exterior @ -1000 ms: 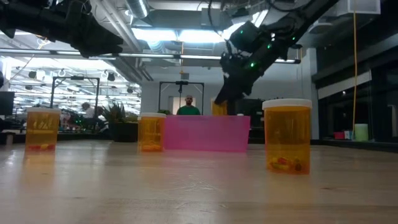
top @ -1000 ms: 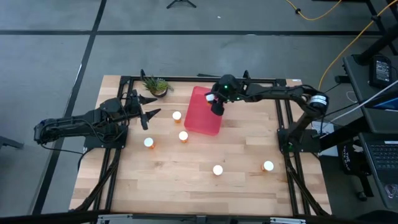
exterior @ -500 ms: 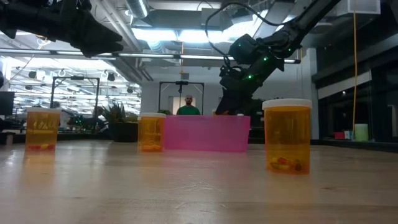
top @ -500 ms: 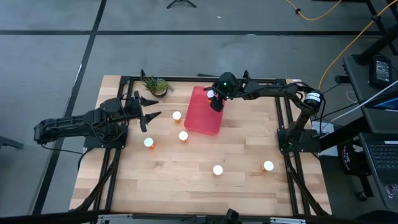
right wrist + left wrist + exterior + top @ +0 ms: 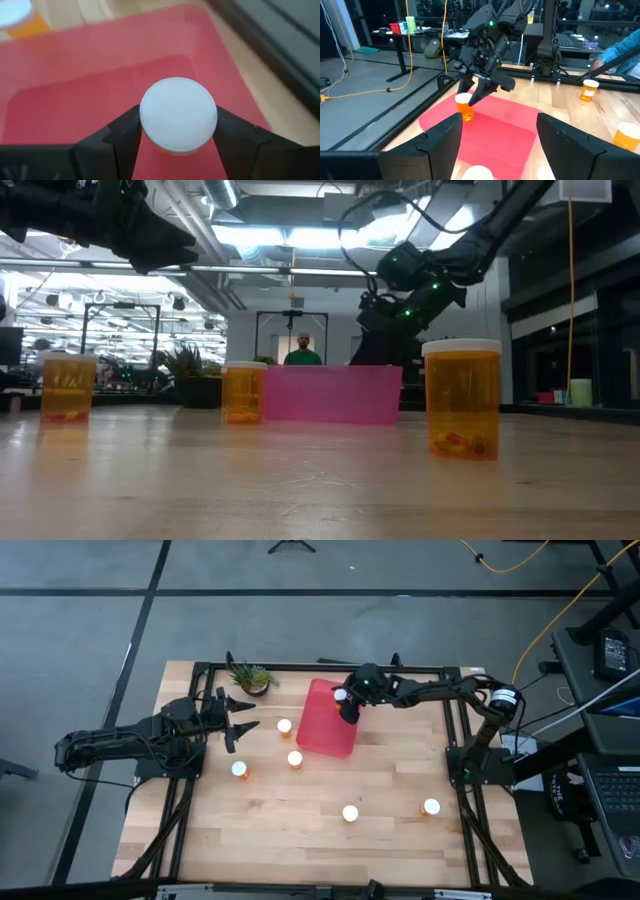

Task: Pick and place pill bottles into a basket
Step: Put the orange pill bottle into the red bin

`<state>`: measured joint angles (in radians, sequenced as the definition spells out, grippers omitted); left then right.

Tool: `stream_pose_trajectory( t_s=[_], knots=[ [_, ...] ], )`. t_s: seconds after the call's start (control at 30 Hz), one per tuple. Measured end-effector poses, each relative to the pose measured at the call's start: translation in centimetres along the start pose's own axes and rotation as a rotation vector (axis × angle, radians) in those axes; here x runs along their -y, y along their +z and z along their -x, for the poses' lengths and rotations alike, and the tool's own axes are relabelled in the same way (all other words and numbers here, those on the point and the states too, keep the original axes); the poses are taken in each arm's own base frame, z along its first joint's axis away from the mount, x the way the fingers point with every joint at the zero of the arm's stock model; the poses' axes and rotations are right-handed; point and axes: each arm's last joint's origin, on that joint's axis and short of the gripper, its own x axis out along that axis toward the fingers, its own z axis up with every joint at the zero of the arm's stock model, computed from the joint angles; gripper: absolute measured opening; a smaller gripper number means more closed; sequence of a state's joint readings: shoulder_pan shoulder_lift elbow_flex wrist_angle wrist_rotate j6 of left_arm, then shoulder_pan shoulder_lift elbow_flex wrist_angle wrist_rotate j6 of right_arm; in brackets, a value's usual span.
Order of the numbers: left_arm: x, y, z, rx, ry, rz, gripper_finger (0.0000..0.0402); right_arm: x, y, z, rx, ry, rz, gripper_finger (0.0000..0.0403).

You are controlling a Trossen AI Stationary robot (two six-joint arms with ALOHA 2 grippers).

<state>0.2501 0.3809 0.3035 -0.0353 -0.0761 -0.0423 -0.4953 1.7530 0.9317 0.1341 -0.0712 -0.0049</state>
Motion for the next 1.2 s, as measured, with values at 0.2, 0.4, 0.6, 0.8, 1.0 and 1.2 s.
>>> stream_pose_trajectory(
  t_s=[0.2, 0.4, 0.6, 0.8, 1.0, 1.2],
  knots=[
    [0.0, 0.0, 0.0, -0.002, 0.000, 0.000, 0.0251, 0.0, -0.2, 0.0, 0.000, -0.005, 0.027, 0.0220],
    [0.0, 0.0, 0.0, -0.001, 0.001, 0.000, 0.0251, 0.1, -0.3, -0.2, -0.012, -0.036, 0.031, 0.0220],
    [0.0, 0.0, 0.0, -0.001, 0.001, 0.000, 0.0251, 0.1, -0.3, -0.1, -0.008, -0.036, 0.026, 0.0220],
    [0.0, 0.0, 0.0, -0.001, 0.001, 0.000, 0.0251, 0.2, -0.4, -0.3, -0.015, -0.047, 0.019, 0.0220],
    [0.0, 0.0, 0.0, -0.001, 0.002, 0.001, 0.0251, 0.5, -0.9, -1.0, -0.028, -0.056, 0.015, 0.0220],
    [0.0, 0.0, 0.0, -0.001, 0.002, 0.013, 0.0251, 0.6, -1.0, -1.0, -0.035, -0.058, 0.013, 0.0220]
  ],
)
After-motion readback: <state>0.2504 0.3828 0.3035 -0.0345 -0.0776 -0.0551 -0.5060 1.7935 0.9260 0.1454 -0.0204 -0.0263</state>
